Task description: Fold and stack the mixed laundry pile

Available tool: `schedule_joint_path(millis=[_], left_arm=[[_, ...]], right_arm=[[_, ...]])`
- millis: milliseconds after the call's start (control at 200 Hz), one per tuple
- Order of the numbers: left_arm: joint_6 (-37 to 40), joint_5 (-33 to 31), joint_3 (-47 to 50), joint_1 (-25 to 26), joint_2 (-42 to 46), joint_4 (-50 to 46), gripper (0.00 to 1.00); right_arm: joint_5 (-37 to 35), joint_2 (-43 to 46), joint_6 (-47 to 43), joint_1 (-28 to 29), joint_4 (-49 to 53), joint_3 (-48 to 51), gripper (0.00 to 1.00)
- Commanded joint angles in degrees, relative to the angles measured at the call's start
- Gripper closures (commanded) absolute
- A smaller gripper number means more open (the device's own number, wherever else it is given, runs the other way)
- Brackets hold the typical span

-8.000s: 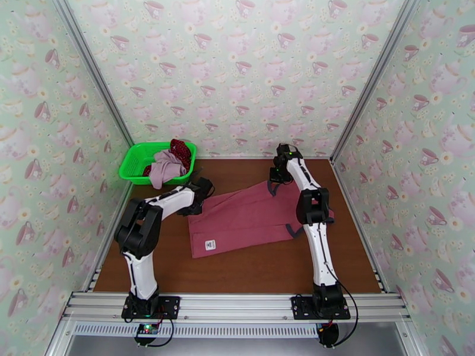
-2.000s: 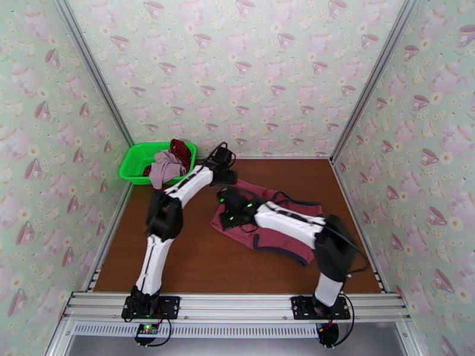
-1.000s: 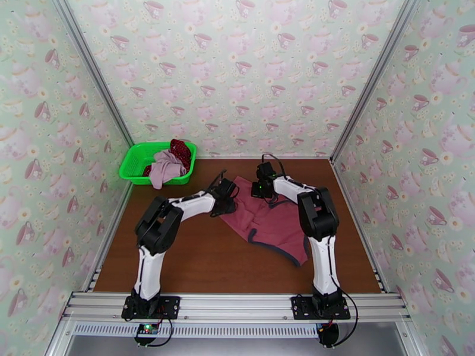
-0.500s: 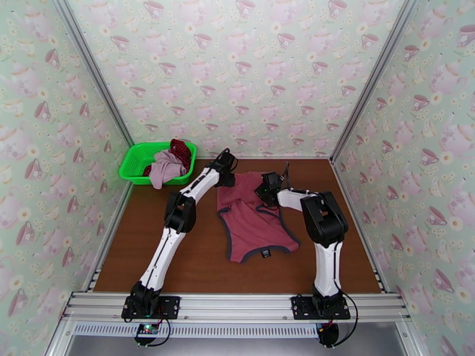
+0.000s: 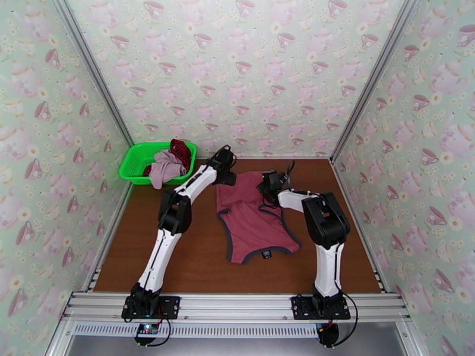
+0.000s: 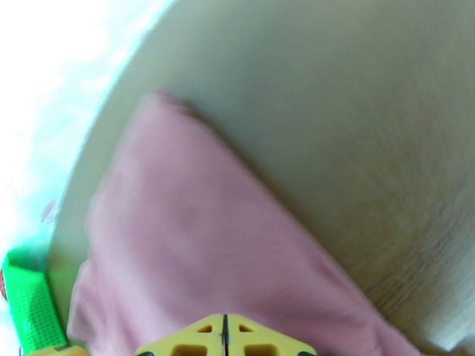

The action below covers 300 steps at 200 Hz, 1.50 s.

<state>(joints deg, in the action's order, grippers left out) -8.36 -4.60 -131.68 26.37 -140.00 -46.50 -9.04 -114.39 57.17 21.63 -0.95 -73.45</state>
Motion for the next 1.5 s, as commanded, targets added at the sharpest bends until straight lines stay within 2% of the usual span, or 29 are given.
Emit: schedule_joint_path(millis=[0,75,140,260,411,456,486,546,651,721,791,902,967,1077,1142,1352,1427,1498], left_arm=[[0.7,-2.0,3.6,0.2,15.5,7.7,0.30],[2.6,-0.3,13.5,1.6,25.1,13.7,0.29],[7.0,1.7,25.7,4.3,34.4,20.6,0.24],[17.8,3.9,53.0,11.8,51.6,34.6,0.01],[31.6,5.4,77.6,22.2,65.5,40.4,0.00],[37.4,3.2,83.4,26.1,68.6,40.6,0.00],[40.9,0.5,86.9,29.3,70.2,40.5,0.00],[46.5,-5.8,91.2,35.0,71.9,38.8,0.00],[47.8,-8.4,90.5,38.6,70.0,28.0,0.00],[48.0,-8.2,90.1,40.6,67.8,23.5,0.00],[49.2,-9.1,90.9,43.2,65.6,23.2,0.00],[50.5,-9.7,91.9,44.0,61.5,27.3,0.03],[51.4,-10.0,91.8,44.0,58.7,30.4,0.07],[50.8,-8.9,90.1,43.3,53.6,34.5,0.18],[49.8,-8.1,88.8,43.2,50.6,35.5,0.27],[45.7,-8.3,85.5,42.3,44.0,33.6,0.63],[44.0,-9.2,84.6,42.1,43.4,30.5,0.82],[42.0,-10.2,83.7,42.3,43.7,26.6,0.91]], right_arm=[[4.4,12.0,-16.8,-0.1,1.5,-1.7,0.79],[6.4,19.7,-27.4,-0.1,5.9,0.4,0.75],[8.0,26.4,-37.6,-0.1,10.6,2.4,0.72],[9.4,39.0,-51.9,-0.1,18.3,7.9,0.65],[9.8,54.5,-60.0,-0.2,23.4,15.3,0.46],[11.4,58.4,-62.8,-0.2,23.8,17.7,0.41],[12.8,61.0,-64.9,-0.2,23.8,19.5,0.32],[15.2,66.3,-70.1,-0.2,25.5,22.1,0.20],[16.6,69.1,-83.9,-0.2,36.4,21.6,0.20],[14.4,67.4,-94.5,-0.2,47.0,19.5,0.21],[9.5,64.4,-104.3,-0.1,55.4,18.6,0.20],[0.5,57.7,-115.0,-0.1,59.9,19.6,0.18],[0.2,55.2,-118.8,0.0,59.7,19.5,0.18],[5.8,54.0,-122.9,0.2,58.8,19.2,0.17],[4.2,53.1,-124.3,1.0,59.2,20.6,0.17],[4.1,54.0,-126.3,5.3,58.5,27.3,0.16],[3.5,53.6,-126.6,6.8,59.1,28.9,0.15],[3.3,52.8,-126.9,7.6,59.5,29.6,0.15]])
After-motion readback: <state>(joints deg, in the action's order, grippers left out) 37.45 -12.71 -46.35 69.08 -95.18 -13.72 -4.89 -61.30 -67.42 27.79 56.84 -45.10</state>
